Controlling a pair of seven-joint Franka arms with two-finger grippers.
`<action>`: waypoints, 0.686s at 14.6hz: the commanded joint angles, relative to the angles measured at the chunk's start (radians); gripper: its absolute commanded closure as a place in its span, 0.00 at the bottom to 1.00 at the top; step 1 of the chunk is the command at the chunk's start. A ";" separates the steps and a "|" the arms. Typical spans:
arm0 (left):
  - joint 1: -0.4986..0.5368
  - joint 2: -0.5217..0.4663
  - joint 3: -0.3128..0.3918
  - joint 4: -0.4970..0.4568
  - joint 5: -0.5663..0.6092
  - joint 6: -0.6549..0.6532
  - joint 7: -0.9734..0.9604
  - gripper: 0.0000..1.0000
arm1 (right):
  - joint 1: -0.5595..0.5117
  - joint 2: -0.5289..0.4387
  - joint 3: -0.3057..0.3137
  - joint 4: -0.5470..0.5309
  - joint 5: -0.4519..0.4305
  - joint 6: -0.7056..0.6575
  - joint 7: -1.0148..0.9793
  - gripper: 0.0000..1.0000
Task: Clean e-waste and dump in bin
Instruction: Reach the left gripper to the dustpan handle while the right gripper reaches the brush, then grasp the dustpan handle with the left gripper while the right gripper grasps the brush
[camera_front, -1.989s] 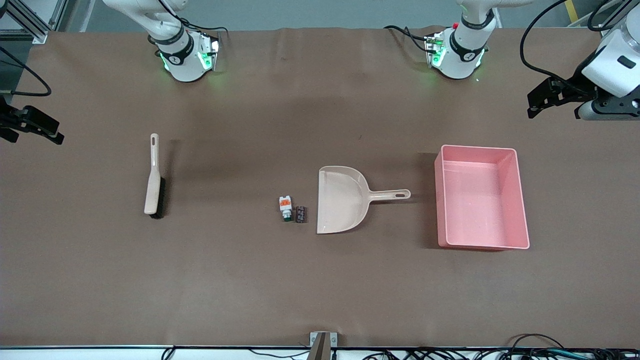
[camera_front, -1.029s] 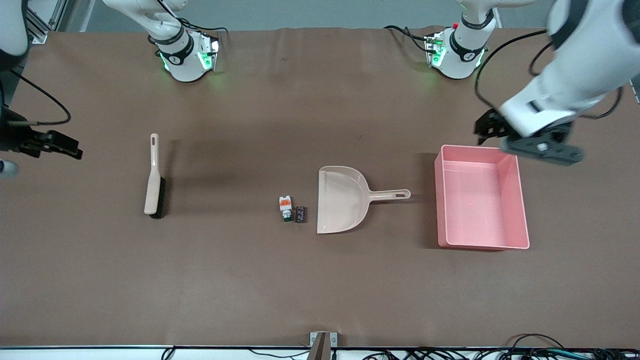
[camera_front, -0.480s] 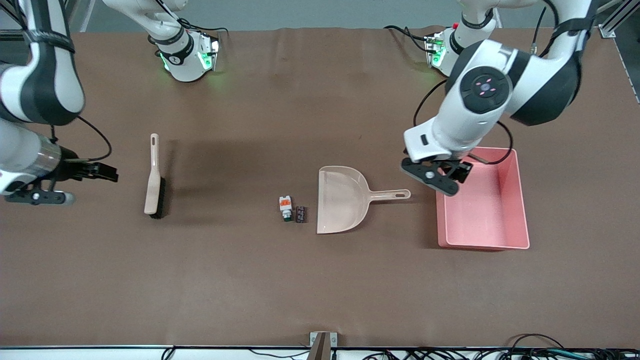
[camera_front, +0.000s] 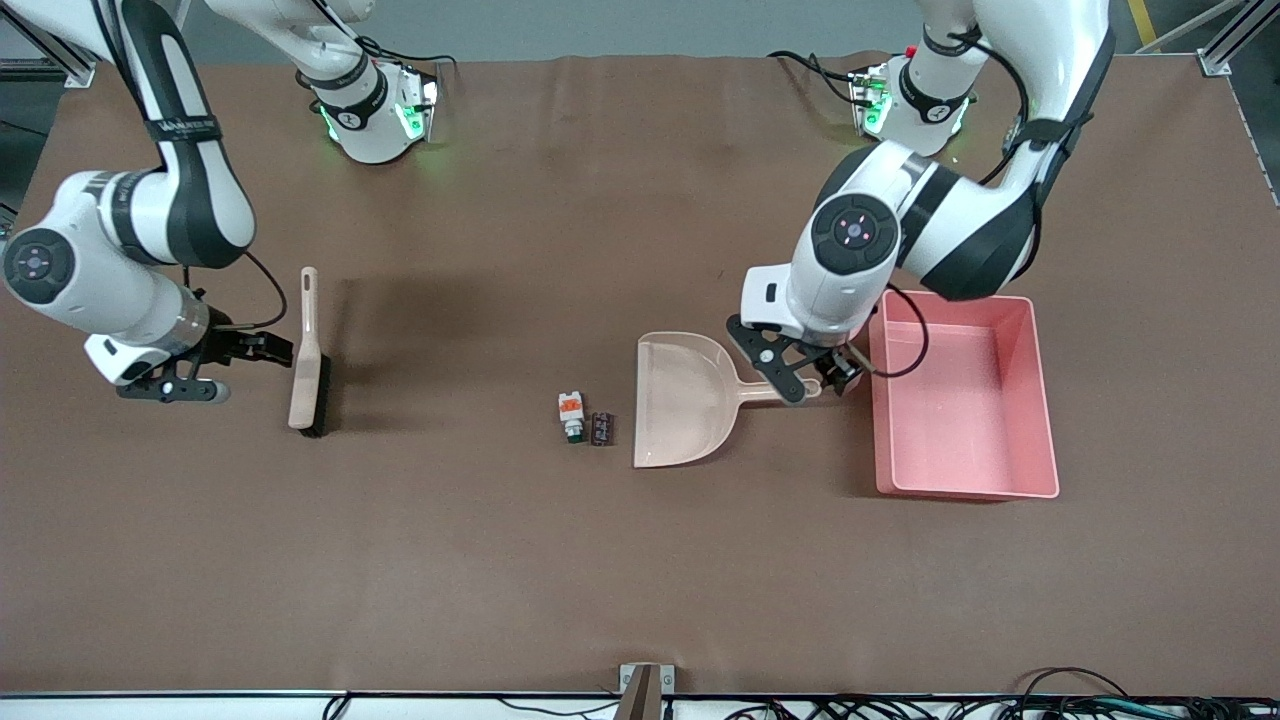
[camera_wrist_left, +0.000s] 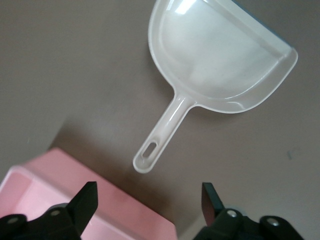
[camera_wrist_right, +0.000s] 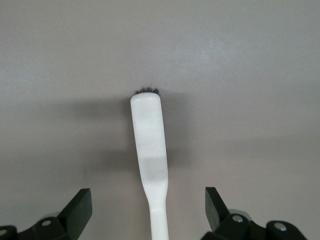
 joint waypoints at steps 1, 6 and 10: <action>-0.004 0.051 -0.005 -0.005 0.073 0.057 0.116 0.12 | 0.003 -0.018 -0.001 -0.077 0.011 0.097 -0.025 0.00; -0.069 0.126 -0.006 -0.017 0.212 0.114 0.121 0.14 | 0.000 0.075 -0.001 -0.150 0.008 0.281 -0.068 0.00; -0.080 0.171 -0.006 -0.017 0.245 0.122 0.158 0.17 | -0.004 0.122 -0.001 -0.153 0.008 0.327 -0.079 0.00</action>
